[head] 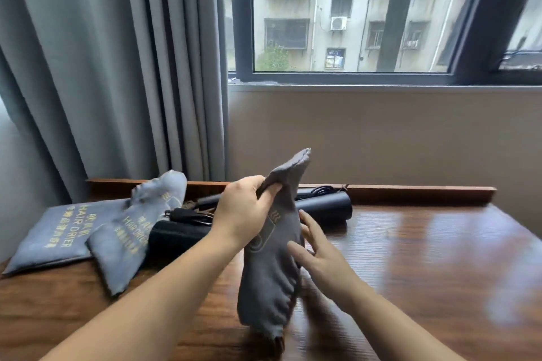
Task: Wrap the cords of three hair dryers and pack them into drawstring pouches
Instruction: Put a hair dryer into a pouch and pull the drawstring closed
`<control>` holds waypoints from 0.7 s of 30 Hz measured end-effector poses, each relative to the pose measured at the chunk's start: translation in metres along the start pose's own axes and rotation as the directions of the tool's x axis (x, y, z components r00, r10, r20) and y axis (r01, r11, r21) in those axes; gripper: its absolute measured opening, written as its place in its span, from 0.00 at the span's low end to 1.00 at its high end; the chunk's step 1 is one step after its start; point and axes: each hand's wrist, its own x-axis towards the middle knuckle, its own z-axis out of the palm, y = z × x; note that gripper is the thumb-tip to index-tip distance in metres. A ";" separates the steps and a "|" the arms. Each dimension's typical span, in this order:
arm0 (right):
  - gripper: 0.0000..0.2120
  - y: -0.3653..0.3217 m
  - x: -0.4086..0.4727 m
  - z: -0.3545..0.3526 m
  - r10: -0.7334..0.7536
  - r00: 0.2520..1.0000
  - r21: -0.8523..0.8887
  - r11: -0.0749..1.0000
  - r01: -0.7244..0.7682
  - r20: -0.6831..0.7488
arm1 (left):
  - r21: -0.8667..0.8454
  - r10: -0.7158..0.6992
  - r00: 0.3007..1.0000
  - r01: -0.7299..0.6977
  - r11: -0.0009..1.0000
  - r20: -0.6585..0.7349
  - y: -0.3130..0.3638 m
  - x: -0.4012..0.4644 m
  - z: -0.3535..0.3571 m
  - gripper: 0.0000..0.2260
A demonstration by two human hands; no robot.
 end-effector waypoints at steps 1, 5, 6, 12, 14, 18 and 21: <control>0.22 0.004 0.001 -0.004 0.003 0.999 -0.008 1.000 -0.003 -0.039 | -0.037 -0.028 0.996 0.031 0.999 0.080 0.000 -0.003 0.012 0.13; 0.10 0.019 0.004 -0.033 0.017 0.967 -0.180 0.982 -0.064 -0.255 | -0.318 -0.122 0.878 0.293 0.902 0.462 0.002 -0.020 0.038 0.14; 0.10 0.023 0.003 -0.042 0.029 0.962 -0.148 0.986 -0.071 -0.270 | -0.346 -0.142 0.839 0.363 0.865 0.525 0.000 -0.026 0.041 0.15; 0.16 0.023 -0.010 -0.071 0.044 0.992 0.066 0.997 -0.036 -0.120 | -0.334 -0.142 0.696 0.501 0.799 0.704 -0.016 -0.057 0.065 0.18; 0.19 0.022 -0.008 -0.072 0.070 0.992 0.005 0.998 -0.070 -0.103 | -0.315 -0.131 0.644 0.530 0.787 0.754 -0.019 -0.061 0.072 0.21; 0.11 0.011 -0.002 -0.067 0.147 0.989 0.084 0.986 -0.144 -0.031 | -0.460 -0.086 0.620 0.660 0.594 0.780 -0.015 -0.056 0.076 0.24; 0.17 0.003 -0.004 -0.069 0.220 0.975 0.505 0.844 -0.182 -0.016 | -0.555 -0.314 0.704 0.701 0.447 0.637 -0.020 -0.045 0.073 0.21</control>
